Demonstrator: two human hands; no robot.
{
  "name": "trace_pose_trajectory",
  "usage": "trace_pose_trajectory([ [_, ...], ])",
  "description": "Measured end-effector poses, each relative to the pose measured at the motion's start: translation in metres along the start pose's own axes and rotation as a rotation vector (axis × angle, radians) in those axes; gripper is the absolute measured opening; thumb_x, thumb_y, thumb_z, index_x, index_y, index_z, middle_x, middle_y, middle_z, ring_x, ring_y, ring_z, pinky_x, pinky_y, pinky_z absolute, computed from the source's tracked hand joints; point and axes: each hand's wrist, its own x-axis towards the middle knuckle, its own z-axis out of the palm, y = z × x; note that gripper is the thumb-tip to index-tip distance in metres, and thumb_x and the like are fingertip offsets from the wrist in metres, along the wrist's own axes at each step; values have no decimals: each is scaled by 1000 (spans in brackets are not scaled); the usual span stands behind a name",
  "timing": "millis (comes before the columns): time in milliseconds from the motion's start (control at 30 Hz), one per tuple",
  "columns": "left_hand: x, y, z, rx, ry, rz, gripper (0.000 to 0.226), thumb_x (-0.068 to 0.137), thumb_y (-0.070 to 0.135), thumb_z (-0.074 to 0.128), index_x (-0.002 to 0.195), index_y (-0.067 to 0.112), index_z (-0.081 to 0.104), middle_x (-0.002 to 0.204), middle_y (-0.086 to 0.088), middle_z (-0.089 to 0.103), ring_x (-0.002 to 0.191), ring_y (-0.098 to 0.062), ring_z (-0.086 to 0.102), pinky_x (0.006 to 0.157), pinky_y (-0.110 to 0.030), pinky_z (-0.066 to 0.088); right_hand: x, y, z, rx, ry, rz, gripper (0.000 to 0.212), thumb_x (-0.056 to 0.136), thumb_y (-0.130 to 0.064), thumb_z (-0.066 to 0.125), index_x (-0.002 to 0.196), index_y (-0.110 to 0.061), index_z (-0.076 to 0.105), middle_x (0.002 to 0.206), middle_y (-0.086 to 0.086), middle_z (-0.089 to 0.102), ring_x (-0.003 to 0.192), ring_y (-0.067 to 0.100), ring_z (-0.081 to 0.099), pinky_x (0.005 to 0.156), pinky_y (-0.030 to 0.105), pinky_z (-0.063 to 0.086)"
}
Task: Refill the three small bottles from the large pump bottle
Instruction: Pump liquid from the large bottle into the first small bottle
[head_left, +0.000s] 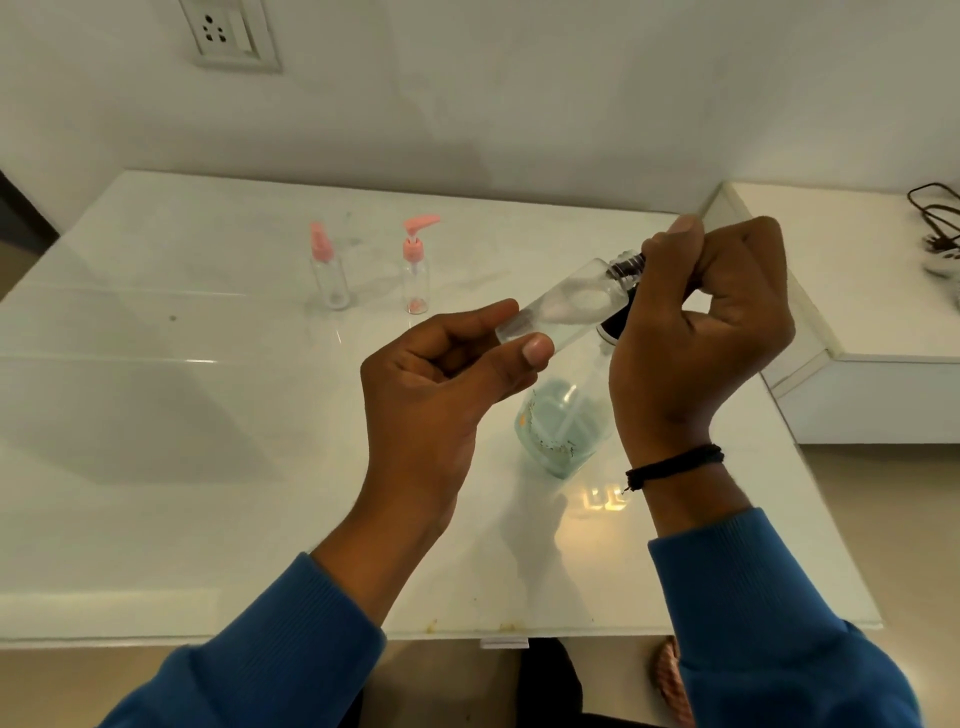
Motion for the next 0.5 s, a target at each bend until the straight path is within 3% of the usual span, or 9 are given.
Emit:
trace_pose_trajectory([
  [167, 0, 1, 0, 0, 1, -4, 45, 63, 18, 82, 105, 7, 75, 94, -8, 79, 88, -32, 76, 78, -33, 62, 3, 1, -1, -14, -13, -5, 40, 96, -1, 59, 56, 8, 54, 61, 20, 48, 58, 17, 38, 55, 37, 33],
  [333, 0, 0, 1, -2, 4, 1, 45, 64, 17, 81, 106, 5, 75, 94, -9, 79, 87, -32, 76, 77, -33, 62, 0, 1, -1, -8, 4, 2, 39, 95, 4, 60, 57, 7, 54, 61, 19, 47, 62, 14, 38, 55, 29, 33],
  [500, 0, 1, 0, 12, -1, 2, 46, 63, 21, 81, 106, 8, 74, 95, -6, 79, 88, -29, 77, 77, -31, 62, 3, -1, -1, -13, -4, 7, 40, 96, -2, 60, 57, 7, 55, 61, 19, 49, 59, 15, 38, 55, 34, 35],
])
